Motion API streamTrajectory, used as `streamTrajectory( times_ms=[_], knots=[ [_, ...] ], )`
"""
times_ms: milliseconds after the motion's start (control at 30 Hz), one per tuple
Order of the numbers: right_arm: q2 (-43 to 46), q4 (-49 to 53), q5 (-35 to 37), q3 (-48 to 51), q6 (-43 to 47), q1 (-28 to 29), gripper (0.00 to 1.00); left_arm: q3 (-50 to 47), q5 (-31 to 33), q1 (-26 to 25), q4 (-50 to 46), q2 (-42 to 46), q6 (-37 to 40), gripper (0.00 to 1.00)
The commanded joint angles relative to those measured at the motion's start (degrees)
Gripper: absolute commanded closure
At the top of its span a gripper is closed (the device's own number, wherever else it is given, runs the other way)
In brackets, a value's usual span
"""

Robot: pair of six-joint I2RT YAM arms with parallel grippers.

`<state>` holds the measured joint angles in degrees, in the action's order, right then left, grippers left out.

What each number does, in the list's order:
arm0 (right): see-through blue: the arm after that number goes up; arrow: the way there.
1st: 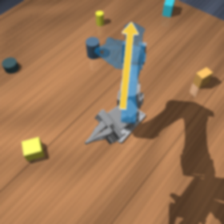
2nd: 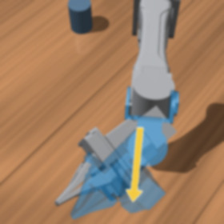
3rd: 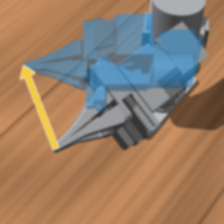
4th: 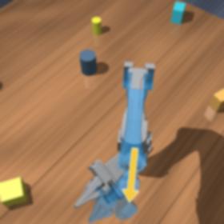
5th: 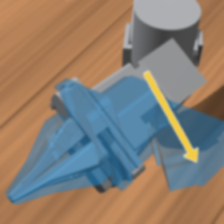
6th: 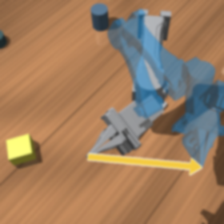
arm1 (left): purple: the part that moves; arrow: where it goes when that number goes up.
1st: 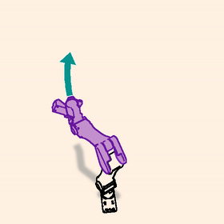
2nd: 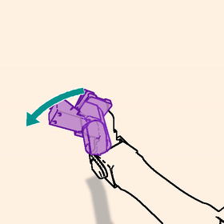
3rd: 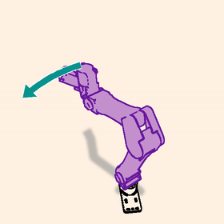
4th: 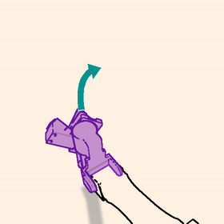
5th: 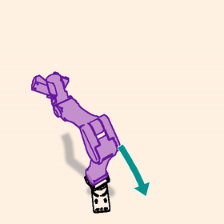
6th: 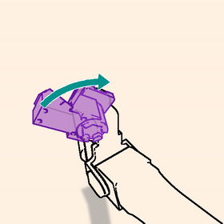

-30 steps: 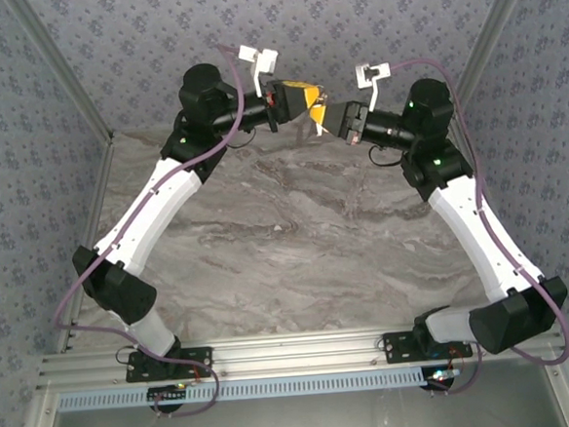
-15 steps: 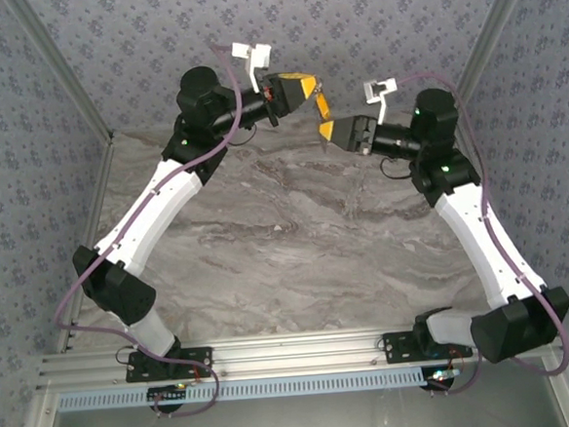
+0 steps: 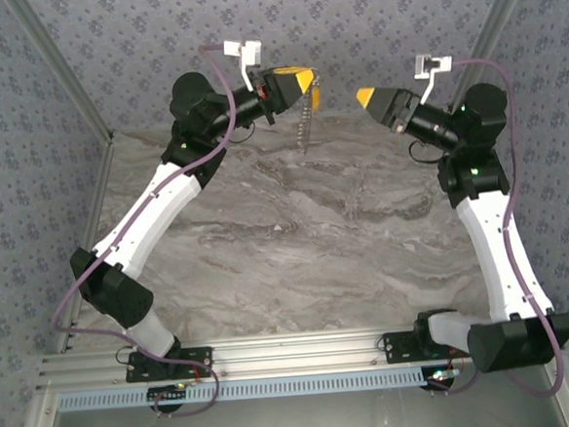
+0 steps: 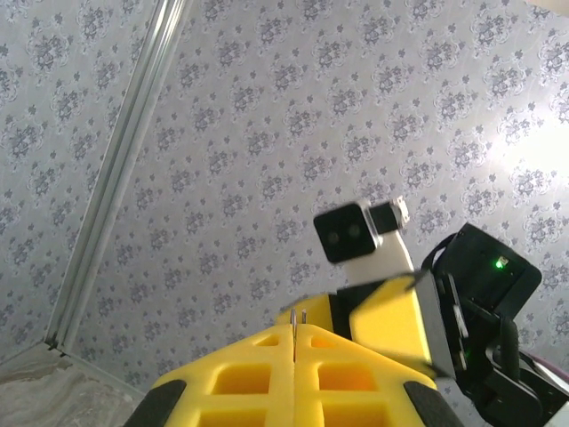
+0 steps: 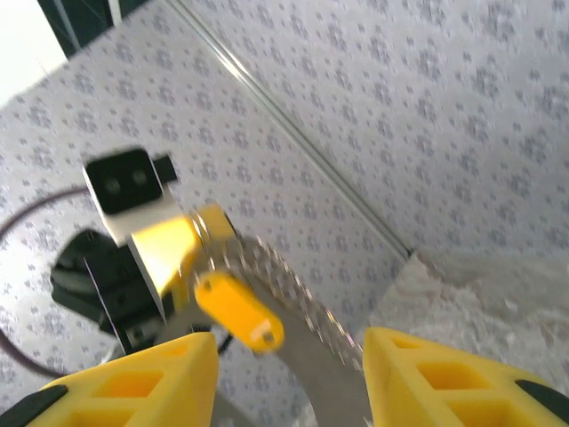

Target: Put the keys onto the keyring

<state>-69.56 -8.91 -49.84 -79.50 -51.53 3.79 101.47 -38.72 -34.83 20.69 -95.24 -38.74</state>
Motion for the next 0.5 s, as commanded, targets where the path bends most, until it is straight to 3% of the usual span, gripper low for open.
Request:
streamTrajectory(
  times_ms=[0,333,467],
  knots=[
    [-3.6,-12.1,2.7,-4.5,-8.1,1.1,0.52,-0.2,0.9,0.3,5.9,2.6,-1.7,1.00],
    [-9.9,-11.7,4.4,-11.2,-5.6,10.1,0.56,0.5,0.5,0.2,5.8,2.5,-2.1,1.00],
    [-11.0,-11.2,4.6,-12.1,-4.7,12.3,0.62,0.4,0.2,0.1,5.4,2.7,-1.9,1.00]
  ],
)
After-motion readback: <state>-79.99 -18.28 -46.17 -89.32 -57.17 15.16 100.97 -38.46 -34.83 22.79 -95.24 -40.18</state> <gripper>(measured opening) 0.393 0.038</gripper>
